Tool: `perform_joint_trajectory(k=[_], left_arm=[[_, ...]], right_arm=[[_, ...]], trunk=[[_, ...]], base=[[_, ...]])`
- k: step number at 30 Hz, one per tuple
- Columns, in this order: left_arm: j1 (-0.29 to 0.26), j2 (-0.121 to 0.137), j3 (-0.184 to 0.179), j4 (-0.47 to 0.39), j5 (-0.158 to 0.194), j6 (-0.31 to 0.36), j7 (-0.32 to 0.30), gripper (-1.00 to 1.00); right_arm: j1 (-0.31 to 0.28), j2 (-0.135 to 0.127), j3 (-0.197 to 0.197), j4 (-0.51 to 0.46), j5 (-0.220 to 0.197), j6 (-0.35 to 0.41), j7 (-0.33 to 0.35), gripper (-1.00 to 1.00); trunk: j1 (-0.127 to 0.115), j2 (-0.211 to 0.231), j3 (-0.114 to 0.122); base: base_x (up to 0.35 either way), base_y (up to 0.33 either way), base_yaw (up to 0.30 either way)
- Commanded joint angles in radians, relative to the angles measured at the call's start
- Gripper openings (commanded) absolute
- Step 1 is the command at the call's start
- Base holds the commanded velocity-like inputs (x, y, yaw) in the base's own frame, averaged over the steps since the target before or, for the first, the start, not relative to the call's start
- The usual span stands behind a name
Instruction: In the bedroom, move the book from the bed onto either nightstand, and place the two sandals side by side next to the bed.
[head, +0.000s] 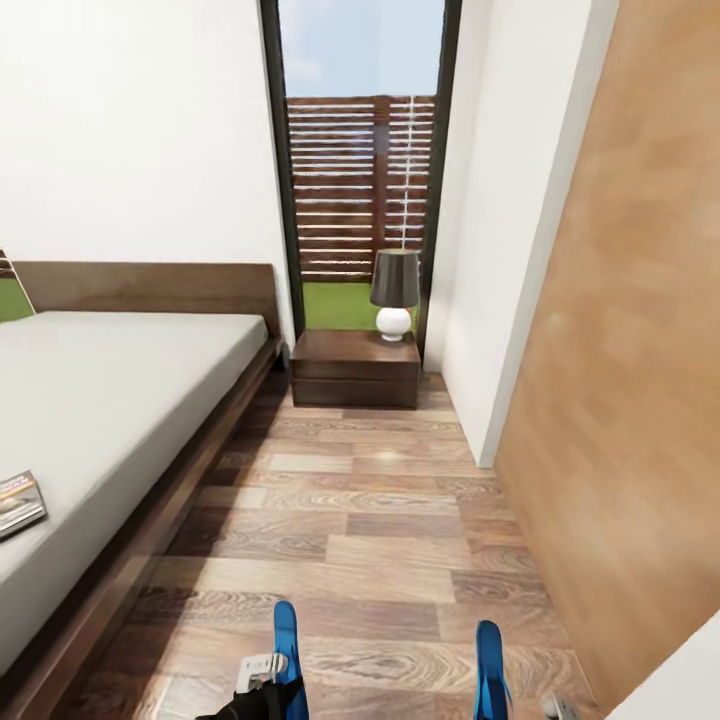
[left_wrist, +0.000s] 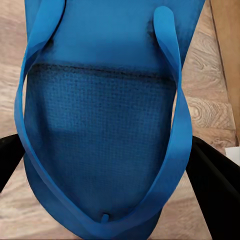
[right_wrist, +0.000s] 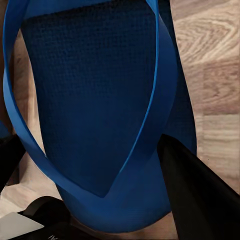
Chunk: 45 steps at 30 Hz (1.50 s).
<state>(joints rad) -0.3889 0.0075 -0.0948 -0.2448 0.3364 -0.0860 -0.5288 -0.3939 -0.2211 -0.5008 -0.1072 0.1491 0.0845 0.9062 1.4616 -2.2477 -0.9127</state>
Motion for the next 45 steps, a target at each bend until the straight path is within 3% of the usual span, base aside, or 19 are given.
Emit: perform_joint_trajectory(k=[1, 45], left_arm=[[-0.001, 0.001, -0.008, 0.001, 0.007, -0.006, 0.000, -1.00], [-0.001, 0.002, -0.008, 0.002, 0.007, -0.006, 0.000, -1.00]], right_arm=[[0.000, 0.000, -0.010, -0.002, 0.006, 0.011, 0.003, -1.00], [0.000, 0.000, -0.010, -0.002, 0.009, 0.011, 0.003, -1.00]], trunk=[[0.000, 0.000, -0.001], [0.000, 0.000, -0.001]], base=[[0.326, 0.000, 0.000], [0.326, -0.022, -0.029]])
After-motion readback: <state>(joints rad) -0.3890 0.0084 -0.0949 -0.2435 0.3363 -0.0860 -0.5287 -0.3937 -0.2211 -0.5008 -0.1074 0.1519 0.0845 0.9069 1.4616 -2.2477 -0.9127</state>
